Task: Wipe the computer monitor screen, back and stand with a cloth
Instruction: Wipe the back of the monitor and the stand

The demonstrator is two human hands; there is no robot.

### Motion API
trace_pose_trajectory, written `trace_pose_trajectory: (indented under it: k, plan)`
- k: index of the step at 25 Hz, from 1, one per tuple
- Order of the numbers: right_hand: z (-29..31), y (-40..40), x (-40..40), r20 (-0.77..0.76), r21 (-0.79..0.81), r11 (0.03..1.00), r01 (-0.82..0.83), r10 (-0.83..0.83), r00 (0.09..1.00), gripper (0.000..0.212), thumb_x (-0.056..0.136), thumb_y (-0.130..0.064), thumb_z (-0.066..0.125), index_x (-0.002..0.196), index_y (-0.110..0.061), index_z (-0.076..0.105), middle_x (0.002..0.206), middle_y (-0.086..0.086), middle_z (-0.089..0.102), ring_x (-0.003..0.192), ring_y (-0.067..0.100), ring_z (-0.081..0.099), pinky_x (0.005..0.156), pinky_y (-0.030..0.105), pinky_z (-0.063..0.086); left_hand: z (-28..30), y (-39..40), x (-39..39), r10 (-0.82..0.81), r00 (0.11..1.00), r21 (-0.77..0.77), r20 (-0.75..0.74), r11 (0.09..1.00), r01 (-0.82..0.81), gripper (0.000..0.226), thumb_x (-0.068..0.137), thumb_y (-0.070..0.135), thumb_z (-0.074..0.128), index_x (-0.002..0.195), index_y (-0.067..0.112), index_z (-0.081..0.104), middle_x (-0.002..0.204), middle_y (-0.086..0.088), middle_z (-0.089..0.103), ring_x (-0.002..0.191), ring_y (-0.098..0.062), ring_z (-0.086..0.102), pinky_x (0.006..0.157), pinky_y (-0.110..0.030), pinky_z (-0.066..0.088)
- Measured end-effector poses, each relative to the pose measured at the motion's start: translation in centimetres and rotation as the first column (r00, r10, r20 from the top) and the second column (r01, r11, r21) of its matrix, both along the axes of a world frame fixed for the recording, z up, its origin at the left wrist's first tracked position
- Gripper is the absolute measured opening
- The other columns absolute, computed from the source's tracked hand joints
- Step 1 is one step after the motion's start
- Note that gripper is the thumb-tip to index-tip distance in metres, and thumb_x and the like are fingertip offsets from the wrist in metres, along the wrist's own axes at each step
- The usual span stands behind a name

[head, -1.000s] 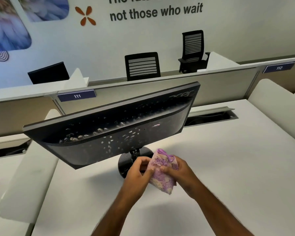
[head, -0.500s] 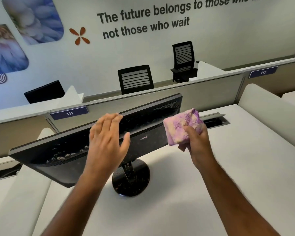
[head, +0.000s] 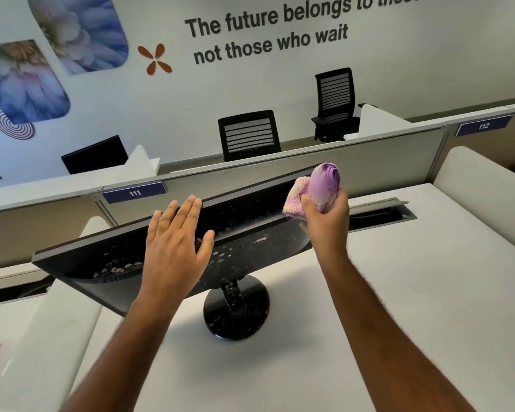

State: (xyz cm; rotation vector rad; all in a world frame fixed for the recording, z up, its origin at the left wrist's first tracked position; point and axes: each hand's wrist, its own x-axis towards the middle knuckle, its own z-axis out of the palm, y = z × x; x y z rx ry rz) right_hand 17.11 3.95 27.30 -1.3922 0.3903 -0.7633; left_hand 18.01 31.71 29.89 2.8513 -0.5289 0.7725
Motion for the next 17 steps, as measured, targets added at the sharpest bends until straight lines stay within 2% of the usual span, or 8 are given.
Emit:
trace_pose_trajectory:
  k: [3,6,10,12,15,17]
  plan:
    - [0.2,2.2,0.3,-0.014,-0.048,0.999,-0.003,0.002,1.000,0.044,0.089,-0.021,0.078,0.126,-0.023,0.053,0.115,-0.005,0.067,0.099,0.011,0.071,0.072,0.043,0.066,-0.1,0.0,0.2,-0.025,0.999,-0.064,-0.031,0.998,0.023,0.069,0.101,0.048,0.043,0.162,0.017,0.035,0.166,-0.003,0.039,0.158,-0.024,0.026,0.132,-0.048,0.007]
    - [0.3,5.5,-0.1,-0.016,-0.129,0.991,-0.038,0.037,0.999,0.036,0.089,-0.018,0.078,0.114,-0.026,0.054,0.105,-0.012,0.066,0.093,0.008,0.071,0.068,0.039,0.065,-0.1,-0.2,0.2,-0.037,0.998,-0.089,-0.047,0.996,0.033,0.070,0.099,0.046,0.044,0.162,0.017,0.034,0.166,-0.002,0.038,0.158,-0.024,0.023,0.131,-0.046,0.002]
    - [0.6,10.9,-1.1,-0.034,-0.144,0.953,-0.267,0.265,0.964,0.031,0.092,-0.016,0.075,0.113,-0.023,0.054,0.108,-0.005,0.068,0.094,0.012,0.073,0.062,0.033,0.065,-0.1,0.0,0.1,-0.057,0.997,-0.122,-0.053,0.991,0.051,0.067,0.099,0.040,0.041,0.162,0.018,0.035,0.167,-0.002,0.038,0.159,-0.022,0.022,0.132,-0.043,0.000]
    - [0.7,11.6,-1.4,-0.035,-0.174,0.940,-0.292,0.291,0.956,0.029,0.092,-0.016,0.075,0.111,-0.023,0.054,0.106,-0.005,0.068,0.094,0.010,0.073,0.061,0.031,0.064,0.0,0.1,-0.1,-0.070,0.995,-0.154,-0.071,0.986,0.058,0.065,0.101,0.036,0.035,0.163,0.019,0.034,0.167,-0.001,0.037,0.159,-0.019,0.020,0.132,-0.040,-0.002]
    - [0.6,8.5,-1.1,-0.032,-0.134,0.973,-0.190,0.187,0.982,0.025,0.090,-0.011,0.076,0.102,-0.022,0.056,0.098,-0.004,0.070,0.084,0.012,0.075,0.058,0.034,0.064,0.0,0.0,-0.4,-0.081,0.993,-0.174,-0.081,0.982,0.066,0.064,0.101,0.032,0.031,0.163,0.021,0.033,0.168,0.002,0.035,0.159,-0.016,0.018,0.132,-0.039,-0.003]
    - [0.4,4.6,-0.8,-0.010,-0.148,0.989,-0.008,0.006,1.000,0.031,0.087,-0.006,0.078,0.102,-0.022,0.056,0.096,-0.007,0.069,0.082,0.014,0.073,0.062,0.025,0.062,0.1,0.0,-0.4,-0.083,0.993,-0.185,-0.081,0.980,0.067,0.064,0.100,0.030,0.031,0.163,0.021,0.033,0.168,0.004,0.034,0.159,-0.016,0.017,0.132,-0.040,-0.002]
